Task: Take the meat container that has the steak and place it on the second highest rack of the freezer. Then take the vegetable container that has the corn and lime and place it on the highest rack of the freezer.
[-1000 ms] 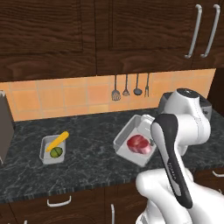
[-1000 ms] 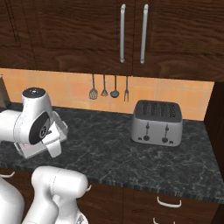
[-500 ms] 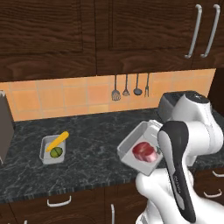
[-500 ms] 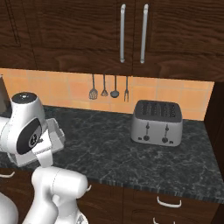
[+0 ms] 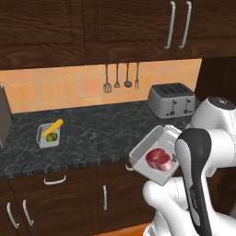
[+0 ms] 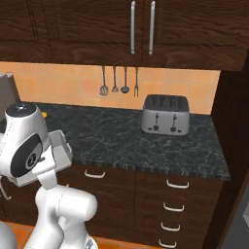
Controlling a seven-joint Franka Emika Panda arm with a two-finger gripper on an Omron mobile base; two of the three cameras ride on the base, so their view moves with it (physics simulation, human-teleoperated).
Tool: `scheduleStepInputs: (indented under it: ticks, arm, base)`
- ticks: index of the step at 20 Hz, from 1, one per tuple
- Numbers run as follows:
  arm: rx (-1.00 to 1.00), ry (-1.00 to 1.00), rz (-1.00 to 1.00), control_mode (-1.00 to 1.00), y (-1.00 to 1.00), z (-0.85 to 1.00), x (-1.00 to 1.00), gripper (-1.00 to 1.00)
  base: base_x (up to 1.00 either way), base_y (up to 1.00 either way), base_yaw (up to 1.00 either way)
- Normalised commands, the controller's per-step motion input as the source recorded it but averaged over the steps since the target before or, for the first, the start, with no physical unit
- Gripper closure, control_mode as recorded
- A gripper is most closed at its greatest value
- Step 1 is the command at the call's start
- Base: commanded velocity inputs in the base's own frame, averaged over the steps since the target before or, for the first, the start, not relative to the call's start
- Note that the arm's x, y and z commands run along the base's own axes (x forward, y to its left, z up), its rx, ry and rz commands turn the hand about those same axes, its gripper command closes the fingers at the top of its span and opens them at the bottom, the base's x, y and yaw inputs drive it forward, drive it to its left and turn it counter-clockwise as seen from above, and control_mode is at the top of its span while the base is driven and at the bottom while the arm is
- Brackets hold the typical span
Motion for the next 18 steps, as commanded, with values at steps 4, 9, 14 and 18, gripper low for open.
scheduleStepInputs:
  ticks: [4, 9, 14, 18]
  arm:
    - [0.00, 0.00, 0.00, 1.00, 0.00, 0.00, 0.00, 1.00]
    - [0.00, 0.00, 0.00, 1.00, 0.00, 0.00, 0.00, 1.00]
    - [0.00, 0.00, 0.00, 1.00, 0.00, 0.00, 0.00, 1.00]
    - [0.00, 0.00, 0.00, 1.00, 0.00, 0.00, 0.00, 1.00]
  base:
    - [-0.88, -0.25, -0.37]
    - [-0.52, -0.03, -0.56]
    - [-0.58, 0.00, -0.76]
    - [-0.53, 0.00, -0.84]
